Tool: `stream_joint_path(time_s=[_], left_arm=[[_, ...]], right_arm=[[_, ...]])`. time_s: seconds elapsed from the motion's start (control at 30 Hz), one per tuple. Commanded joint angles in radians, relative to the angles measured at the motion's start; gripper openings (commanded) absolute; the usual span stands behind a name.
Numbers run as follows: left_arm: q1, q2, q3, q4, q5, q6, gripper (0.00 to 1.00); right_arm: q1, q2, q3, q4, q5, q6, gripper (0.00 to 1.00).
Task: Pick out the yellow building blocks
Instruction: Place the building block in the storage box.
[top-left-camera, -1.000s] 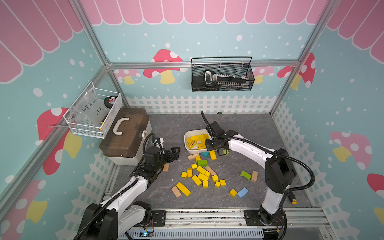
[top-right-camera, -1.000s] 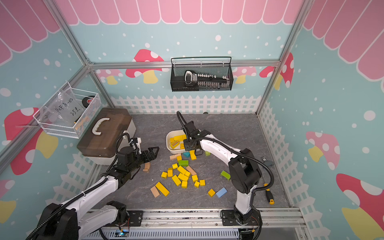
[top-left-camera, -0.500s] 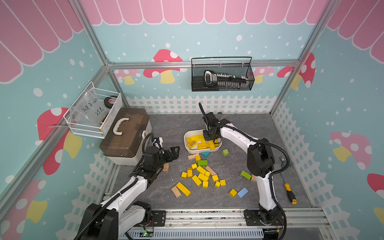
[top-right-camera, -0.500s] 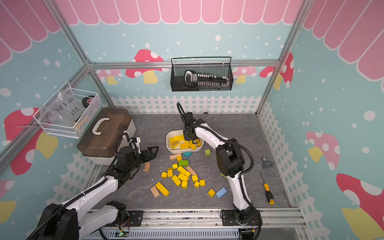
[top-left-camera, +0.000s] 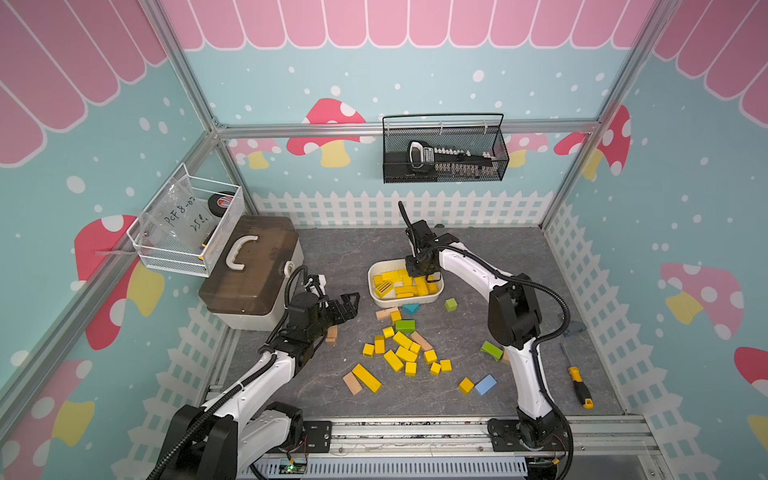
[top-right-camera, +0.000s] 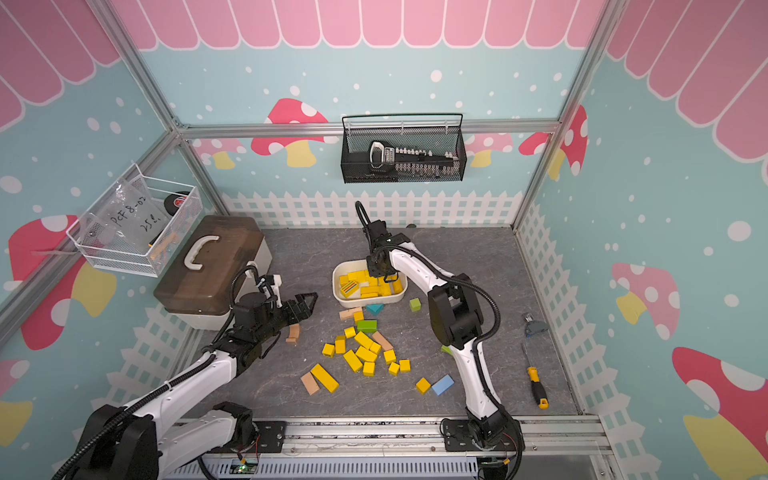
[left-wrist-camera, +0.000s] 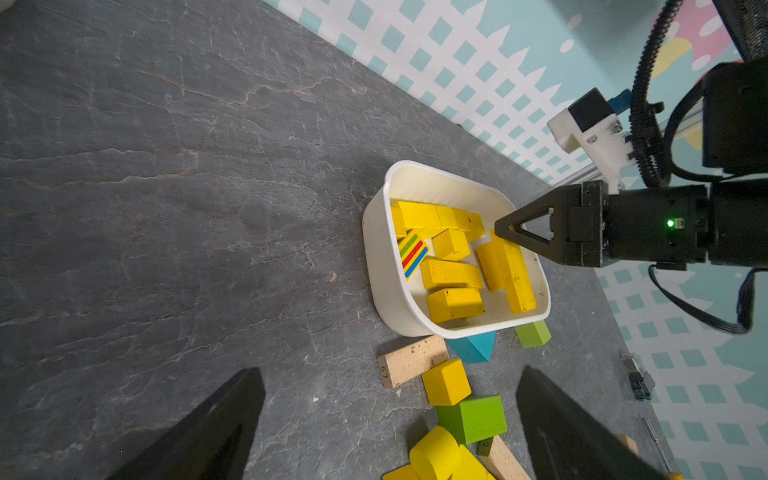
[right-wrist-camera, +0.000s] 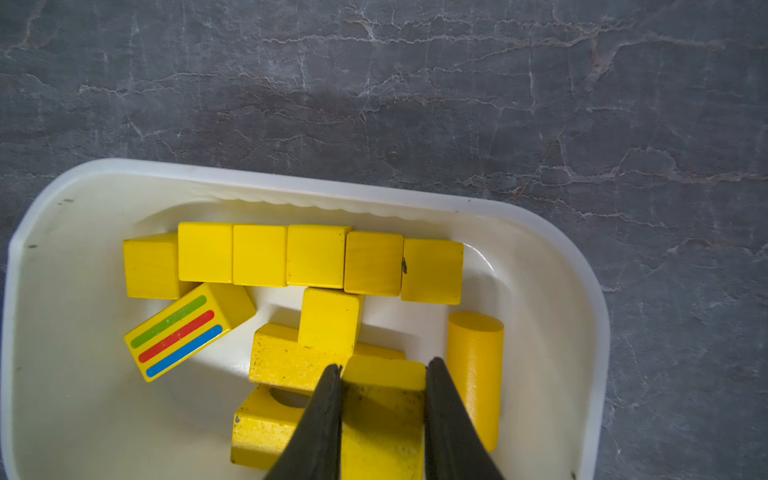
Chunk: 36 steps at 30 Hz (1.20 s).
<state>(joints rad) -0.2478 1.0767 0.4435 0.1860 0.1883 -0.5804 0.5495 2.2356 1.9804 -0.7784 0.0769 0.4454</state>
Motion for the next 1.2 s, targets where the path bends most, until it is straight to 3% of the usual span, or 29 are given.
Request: stream_joint_path(time_s=[0.0, 0.8, 1.0, 1.17], left_arm=[[0.007, 0.007, 0.007, 0.022, 0.011, -0.018, 1.00], [0.009, 0.000, 0.004, 0.016, 0.007, -0.021, 1.00], [0.010, 0.000, 0.004, 0.016, 0.005, -0.021, 1.00], [0.010, -0.003, 0.003, 0.016, 0.007, -0.021, 1.00]], right_arm=[[-0.004, 0.029, 0.038, -0.025, -0.019, -0.007, 0.29], [-0.005, -0.009, 0.004, -0.029, -0.013, -0.010, 0.35], [-0.005, -0.134, -0.106, -0.016, -0.012, -0.024, 0.35], [-0.005, -0.324, -0.327, 0.040, 0.007, -0.037, 0.35]])
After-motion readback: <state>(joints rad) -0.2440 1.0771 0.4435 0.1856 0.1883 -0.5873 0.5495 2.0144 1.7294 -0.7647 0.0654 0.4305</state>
